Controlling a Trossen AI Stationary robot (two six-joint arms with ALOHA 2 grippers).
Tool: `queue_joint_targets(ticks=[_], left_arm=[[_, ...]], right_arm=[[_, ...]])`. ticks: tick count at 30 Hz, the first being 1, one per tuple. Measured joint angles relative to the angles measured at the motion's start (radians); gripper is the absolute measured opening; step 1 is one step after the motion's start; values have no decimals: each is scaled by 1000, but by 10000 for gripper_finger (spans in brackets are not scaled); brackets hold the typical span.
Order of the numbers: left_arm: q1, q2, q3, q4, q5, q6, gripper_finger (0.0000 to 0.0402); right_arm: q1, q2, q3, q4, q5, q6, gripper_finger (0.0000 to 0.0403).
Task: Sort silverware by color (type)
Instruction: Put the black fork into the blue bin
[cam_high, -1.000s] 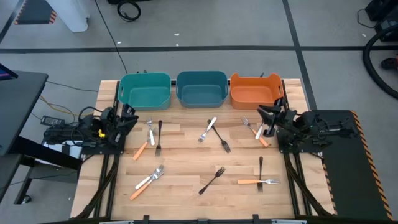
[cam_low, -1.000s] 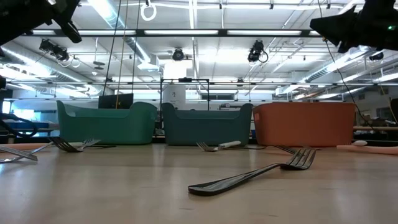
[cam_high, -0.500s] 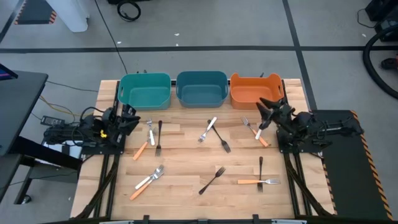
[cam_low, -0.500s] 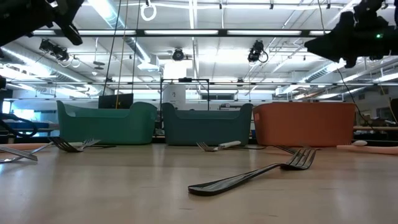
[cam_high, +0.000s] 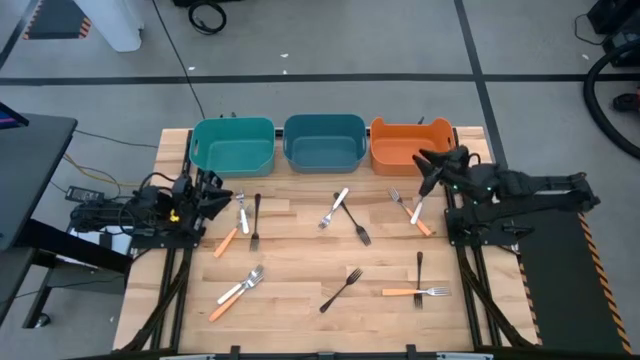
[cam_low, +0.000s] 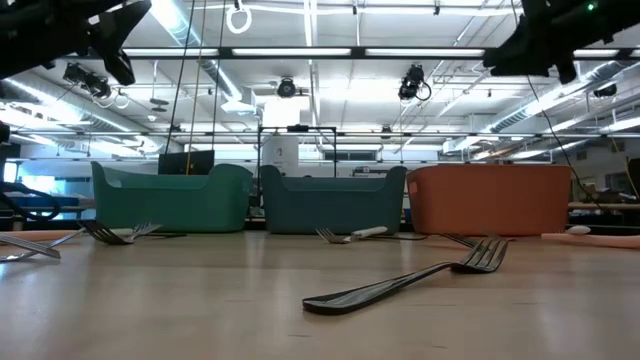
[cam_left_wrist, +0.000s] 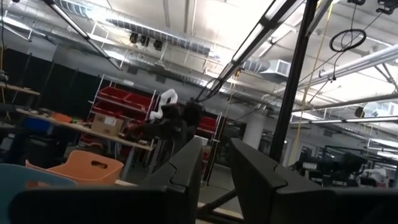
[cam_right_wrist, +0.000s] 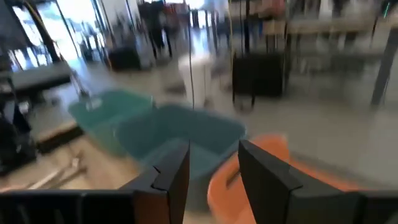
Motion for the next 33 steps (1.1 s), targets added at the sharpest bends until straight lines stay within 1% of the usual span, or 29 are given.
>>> queue_joint_targets(ticks=[3, 5, 7, 10, 14, 17, 19, 21, 25, 29, 33], left_arm=[[0, 0, 0, -5, 0, -7, 91], [0, 0, 0, -5, 0, -26, 91], [0, 0, 0, -5, 0, -27, 91], [0, 0, 0, -4, 0, -32, 91], [0, 0, 0, 15, -1, -70, 91], [0, 0, 0, 45, -2, -79, 91], [0, 0, 0, 58, -11, -67, 91], [0, 0, 0, 64, -40, -46, 91], [0, 0, 0, 68, -143, 2, 91], [0, 0, 0, 108, -240, 50, 91], [0, 0, 0, 184, -254, 90, 91]], right_arm=[[-1, 75, 98, -187, -52, 249, 145], [-1, 123, 147, -275, -85, 363, 146], [-1, 163, 181, -327, -116, 439, 146], [-9, 216, 209, -371, -193, 512, 145], [-39, 271, 213, -460, -318, 614, 145], [-58, 310, 212, -566, -383, 705, 145], [-68, 332, 212, -630, -405, 752, 145], [-74, 350, 212, -683, -425, 811, 146], [-76, 382, 212, -762, -457, 936, 145], [-73, 422, 212, -807, -457, 1031, 145], [-73, 482, 212, -807, -457, 1068, 145]])
